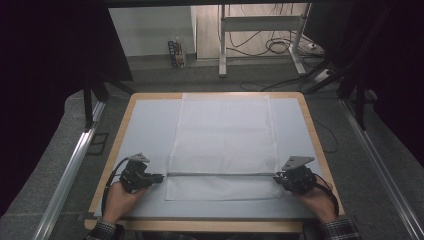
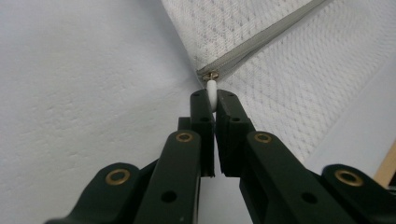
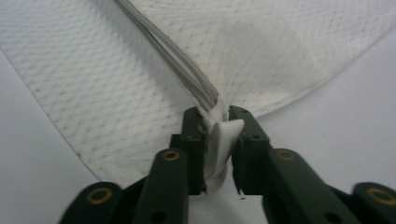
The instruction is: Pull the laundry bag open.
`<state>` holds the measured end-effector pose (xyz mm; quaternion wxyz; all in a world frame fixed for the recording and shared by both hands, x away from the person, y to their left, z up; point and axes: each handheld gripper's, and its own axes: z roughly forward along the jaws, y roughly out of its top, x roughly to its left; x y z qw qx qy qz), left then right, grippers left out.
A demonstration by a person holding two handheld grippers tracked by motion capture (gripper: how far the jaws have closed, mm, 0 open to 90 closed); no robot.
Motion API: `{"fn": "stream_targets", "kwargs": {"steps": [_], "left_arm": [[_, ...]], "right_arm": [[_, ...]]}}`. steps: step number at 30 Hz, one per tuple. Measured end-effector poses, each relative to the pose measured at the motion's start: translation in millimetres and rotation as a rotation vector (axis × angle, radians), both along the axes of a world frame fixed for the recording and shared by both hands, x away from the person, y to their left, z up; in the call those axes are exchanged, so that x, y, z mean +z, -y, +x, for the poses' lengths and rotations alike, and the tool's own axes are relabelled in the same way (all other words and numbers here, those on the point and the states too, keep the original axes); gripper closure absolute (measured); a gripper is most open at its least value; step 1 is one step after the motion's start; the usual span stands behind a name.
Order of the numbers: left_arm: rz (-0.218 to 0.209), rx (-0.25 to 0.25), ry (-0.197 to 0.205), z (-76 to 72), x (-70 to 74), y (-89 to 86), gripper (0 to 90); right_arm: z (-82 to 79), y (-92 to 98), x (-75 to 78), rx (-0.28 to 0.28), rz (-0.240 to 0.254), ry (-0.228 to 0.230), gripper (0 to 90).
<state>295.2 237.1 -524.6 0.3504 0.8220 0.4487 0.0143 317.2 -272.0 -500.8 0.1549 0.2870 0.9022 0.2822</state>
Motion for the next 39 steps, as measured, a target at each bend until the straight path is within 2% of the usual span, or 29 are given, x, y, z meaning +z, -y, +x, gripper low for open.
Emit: {"fn": "stream_targets", "kwargs": {"steps": [4, 7, 12, 15, 17, 19, 24, 26, 30, 34, 39], "left_arm": [[0.007, 0.007, 0.006, -0.3, 0.1, -0.2, 86.7], [0.009, 0.01, 0.006, -0.4, -0.1, -1.3, 86.7], [0.013, 0.01, 0.005, -1.2, -0.3, -1.1, 86.5], [0.02, 0.007, 0.007, -1.5, -0.3, -1.1, 86.5], [0.023, 0.008, 0.015, -1.8, 0.0, -0.2, 85.9], [0.027, 0.011, 0.03, -2.0, 0.3, 0.7, 85.2], [0.015, 0.023, 0.081, -3.4, 2.1, 2.9, 66.5], [0.025, 0.027, 0.123, -4.6, 3.0, 4.6, 55.5], [0.043, 0.03, 0.17, -6.0, 3.2, 7.9, 37.2], [0.066, 0.039, 0.197, -7.7, 3.2, 9.6, 27.0], [0.06, 0.049, 0.225, -13.1, 6.2, 8.9, 18.5]], "right_arm": [[-0.3, 4.1, -1.3, -0.019, 0.002, -0.019, 58.0], [-1.2, 7.6, -1.4, -0.026, 0.004, -0.021, 51.1], [-5.7, 15.1, -1.7, -0.047, 0.01, -0.036, 46.7], [-8.2, 20.3, -1.8, -0.062, -0.008, -0.033, 45.6], [-8.3, 25.4, -1.2, -0.072, 0.028, -0.04, 44.9], [-7.9, 25.8, -0.7, -0.077, 0.038, -0.037, 43.0], [-6.3, 18.9, -1.1, -0.072, 0.04, -0.018, 34.8], [-5.7, 17.4, -0.7, -0.075, 0.05, -0.012, 31.6], [-5.1, 16.6, 1.0, -0.078, 0.069, 0.002, 25.9], [-4.9, 15.7, 2.0, -0.073, 0.079, 0.014, 21.7], [-6.2, 15.2, 4.1, -0.064, 0.093, 0.025, 18.2]]}}
